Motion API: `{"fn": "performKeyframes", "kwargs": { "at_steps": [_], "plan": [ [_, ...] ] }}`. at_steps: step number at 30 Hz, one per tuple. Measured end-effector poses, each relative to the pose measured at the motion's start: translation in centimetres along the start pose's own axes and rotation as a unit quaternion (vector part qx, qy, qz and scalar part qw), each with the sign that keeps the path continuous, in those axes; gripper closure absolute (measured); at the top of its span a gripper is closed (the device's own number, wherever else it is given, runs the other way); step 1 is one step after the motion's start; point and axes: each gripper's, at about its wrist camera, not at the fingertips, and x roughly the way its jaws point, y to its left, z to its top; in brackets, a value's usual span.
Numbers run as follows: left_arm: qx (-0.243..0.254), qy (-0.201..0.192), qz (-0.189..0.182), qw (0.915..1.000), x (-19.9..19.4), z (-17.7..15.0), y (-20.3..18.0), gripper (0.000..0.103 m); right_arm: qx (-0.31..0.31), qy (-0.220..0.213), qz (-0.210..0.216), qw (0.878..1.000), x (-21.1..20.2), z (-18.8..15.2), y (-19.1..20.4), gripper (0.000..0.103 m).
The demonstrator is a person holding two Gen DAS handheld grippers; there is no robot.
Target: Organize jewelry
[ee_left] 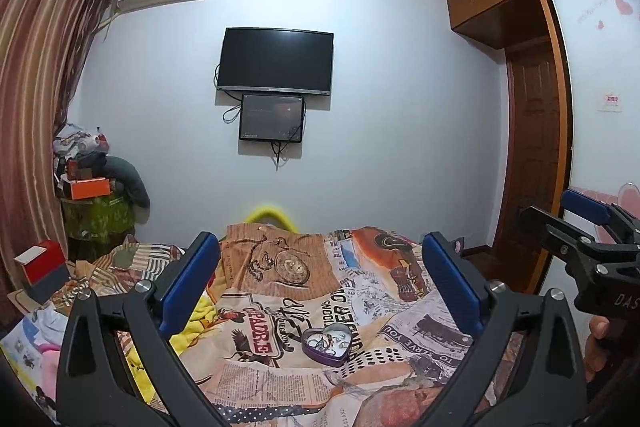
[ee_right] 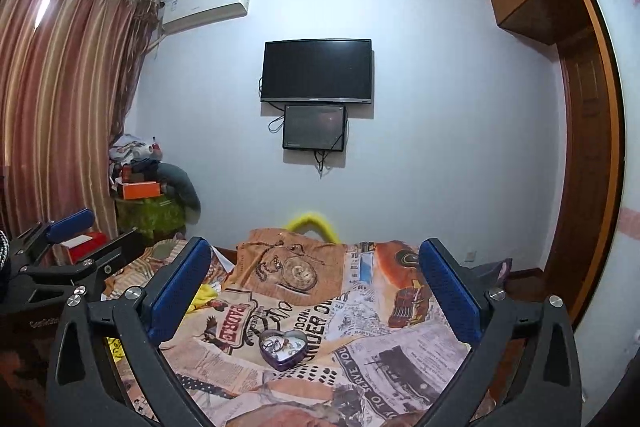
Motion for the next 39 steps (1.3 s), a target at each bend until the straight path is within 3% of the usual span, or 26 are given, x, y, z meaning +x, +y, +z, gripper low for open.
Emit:
{"fn": "performKeyframes", "kwargs": {
  "at_steps": [39],
  "plan": [
    [-0.008,0.014,0.006,0.9999,1.0,-0.84,0.17,0.001,0.015,0.017,0.004,1.0,-0.15,-0.31,-0.29,0.0]
  ]
}}
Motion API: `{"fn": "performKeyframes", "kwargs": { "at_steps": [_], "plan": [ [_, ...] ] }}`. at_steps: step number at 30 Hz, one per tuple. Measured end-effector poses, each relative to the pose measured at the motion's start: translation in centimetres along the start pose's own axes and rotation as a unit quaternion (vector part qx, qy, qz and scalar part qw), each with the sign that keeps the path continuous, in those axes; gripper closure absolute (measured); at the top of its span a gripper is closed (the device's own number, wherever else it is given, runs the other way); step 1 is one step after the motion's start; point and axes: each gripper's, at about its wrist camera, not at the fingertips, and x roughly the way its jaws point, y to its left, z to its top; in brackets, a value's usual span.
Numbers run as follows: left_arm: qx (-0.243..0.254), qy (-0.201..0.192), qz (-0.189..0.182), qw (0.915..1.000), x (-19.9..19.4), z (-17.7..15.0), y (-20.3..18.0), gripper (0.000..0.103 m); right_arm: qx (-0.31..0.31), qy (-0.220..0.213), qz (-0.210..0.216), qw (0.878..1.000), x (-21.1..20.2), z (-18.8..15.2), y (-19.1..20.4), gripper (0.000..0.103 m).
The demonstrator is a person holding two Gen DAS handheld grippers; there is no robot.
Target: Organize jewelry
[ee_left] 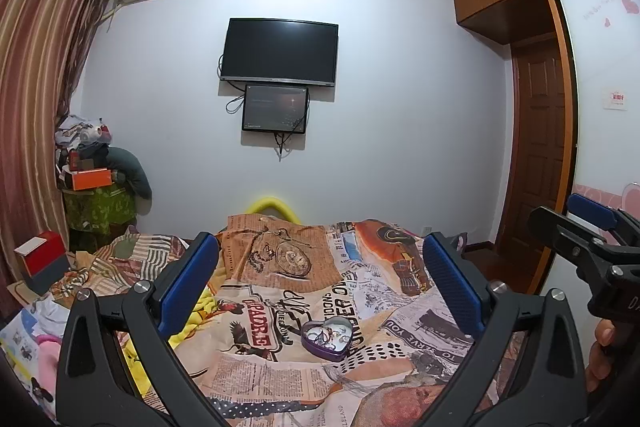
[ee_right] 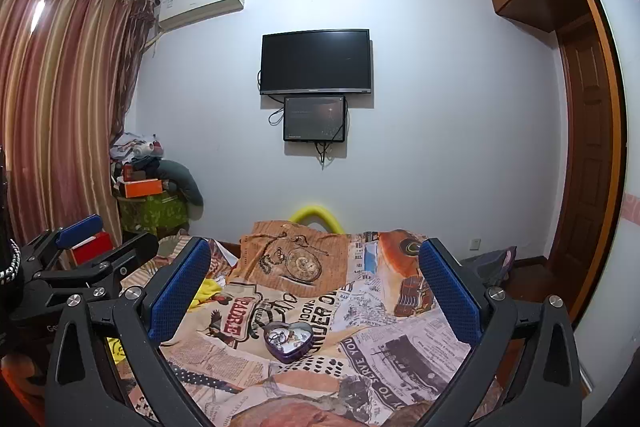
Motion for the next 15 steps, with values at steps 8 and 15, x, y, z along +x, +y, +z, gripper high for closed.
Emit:
{"fn": "performKeyframes", "kwargs": {
  "at_steps": [8,15],
  "plan": [
    [-0.001,0.005,-0.007,1.0,0.19,-0.02,0.08,0.0,0.001,0.003,0.002,1.0,0.22,0.04,-0.3,0.0],
    [-0.005,0.007,-0.015,0.9999,0.31,-0.03,0.25,0.0,0.003,0.003,0.003,1.0,0.24,0.07,-0.41,0.0]
  ]
}}
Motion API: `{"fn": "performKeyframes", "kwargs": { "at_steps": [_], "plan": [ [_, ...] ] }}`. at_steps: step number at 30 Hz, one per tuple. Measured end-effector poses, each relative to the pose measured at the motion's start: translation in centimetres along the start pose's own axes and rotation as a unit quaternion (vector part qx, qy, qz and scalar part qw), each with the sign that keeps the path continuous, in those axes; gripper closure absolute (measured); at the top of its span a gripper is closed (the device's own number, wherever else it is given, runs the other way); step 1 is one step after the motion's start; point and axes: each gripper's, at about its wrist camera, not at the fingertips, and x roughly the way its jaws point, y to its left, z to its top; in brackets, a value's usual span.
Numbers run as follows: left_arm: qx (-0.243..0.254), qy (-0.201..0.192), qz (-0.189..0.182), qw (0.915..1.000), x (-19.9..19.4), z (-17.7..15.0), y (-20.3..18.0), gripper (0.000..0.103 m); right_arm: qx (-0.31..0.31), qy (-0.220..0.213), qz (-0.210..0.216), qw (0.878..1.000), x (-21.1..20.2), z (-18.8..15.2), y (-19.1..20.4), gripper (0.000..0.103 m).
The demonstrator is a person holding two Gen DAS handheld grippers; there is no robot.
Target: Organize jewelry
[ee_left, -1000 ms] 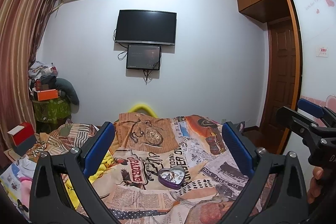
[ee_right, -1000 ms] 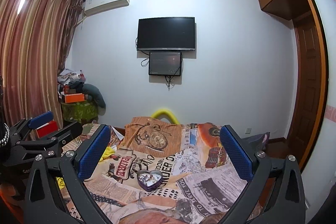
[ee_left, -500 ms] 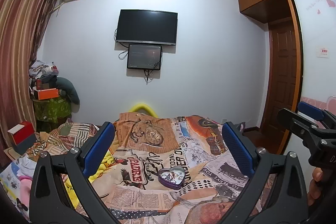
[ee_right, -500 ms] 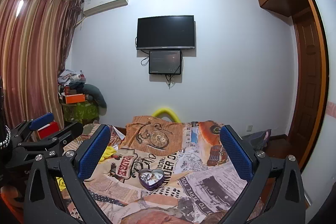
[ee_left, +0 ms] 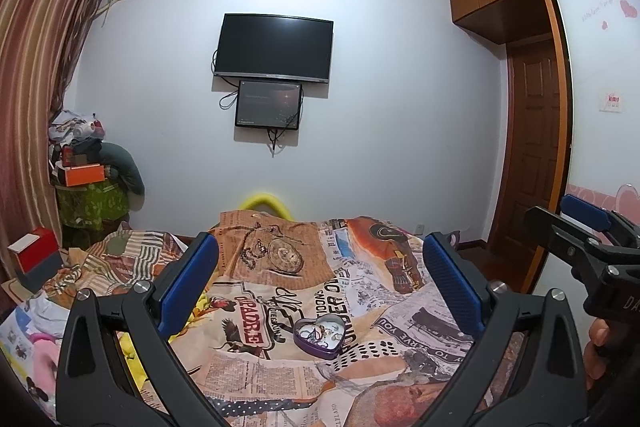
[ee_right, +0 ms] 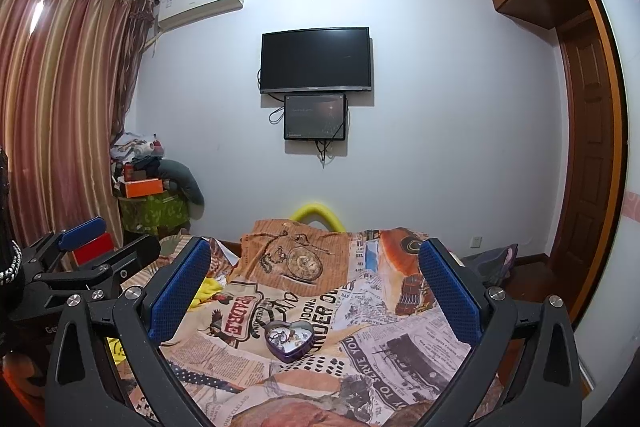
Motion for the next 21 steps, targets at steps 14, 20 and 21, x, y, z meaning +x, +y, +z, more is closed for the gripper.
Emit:
{"fn": "performKeyframes", "kwargs": {
  "at_steps": [14,20,21],
  "plan": [
    [-0.006,0.012,-0.013,0.9998,0.56,-0.11,0.17,0.0,0.003,0.003,0.001,1.0,0.26,-0.09,-0.06,0.0],
    [-0.009,0.014,-0.015,0.9997,0.76,-0.29,0.45,0.0,0.004,0.003,0.002,1.0,0.26,-0.17,-0.07,0.0],
    [-0.009,0.015,-0.015,0.9997,0.83,-0.36,0.4,0.0,0.004,0.003,0.002,1.0,0.26,-0.17,-0.07,0.0]
  ]
}}
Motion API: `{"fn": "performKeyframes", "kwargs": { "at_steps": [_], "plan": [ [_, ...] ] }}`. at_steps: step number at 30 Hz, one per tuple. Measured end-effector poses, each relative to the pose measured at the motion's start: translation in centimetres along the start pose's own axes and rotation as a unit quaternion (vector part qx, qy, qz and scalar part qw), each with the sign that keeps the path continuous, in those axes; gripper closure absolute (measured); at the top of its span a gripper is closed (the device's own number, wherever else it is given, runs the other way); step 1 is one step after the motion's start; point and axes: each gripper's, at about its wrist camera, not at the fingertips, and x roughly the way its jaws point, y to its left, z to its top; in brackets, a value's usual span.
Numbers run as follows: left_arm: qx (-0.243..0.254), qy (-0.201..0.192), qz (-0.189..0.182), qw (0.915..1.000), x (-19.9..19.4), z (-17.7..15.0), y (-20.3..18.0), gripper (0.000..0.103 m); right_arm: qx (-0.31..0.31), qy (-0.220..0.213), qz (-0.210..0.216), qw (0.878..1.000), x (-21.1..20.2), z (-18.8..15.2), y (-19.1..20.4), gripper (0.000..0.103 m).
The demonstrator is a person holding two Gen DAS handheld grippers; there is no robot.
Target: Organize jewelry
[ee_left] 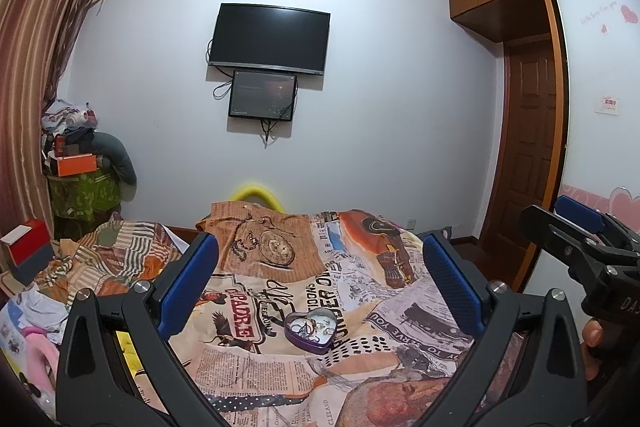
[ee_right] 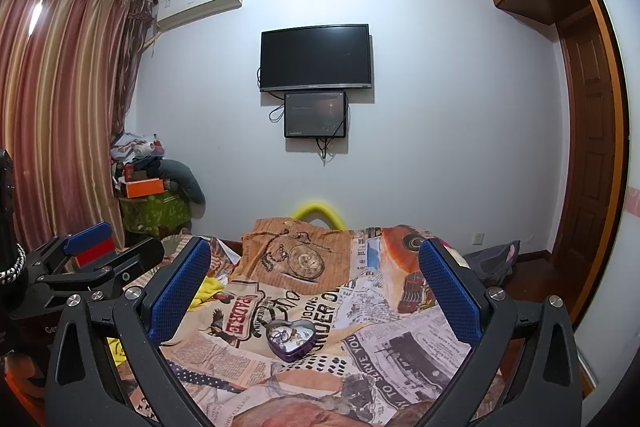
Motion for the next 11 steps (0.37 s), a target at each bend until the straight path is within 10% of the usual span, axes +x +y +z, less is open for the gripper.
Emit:
{"fn": "performKeyframes", "kwargs": {
  "at_steps": [11],
  "plan": [
    [0.02,0.005,-0.007,0.9998,0.64,-0.51,-0.69,0.0,0.005,0.01,0.001,1.0,0.5,-0.36,-0.03,0.0]
  ]
}}
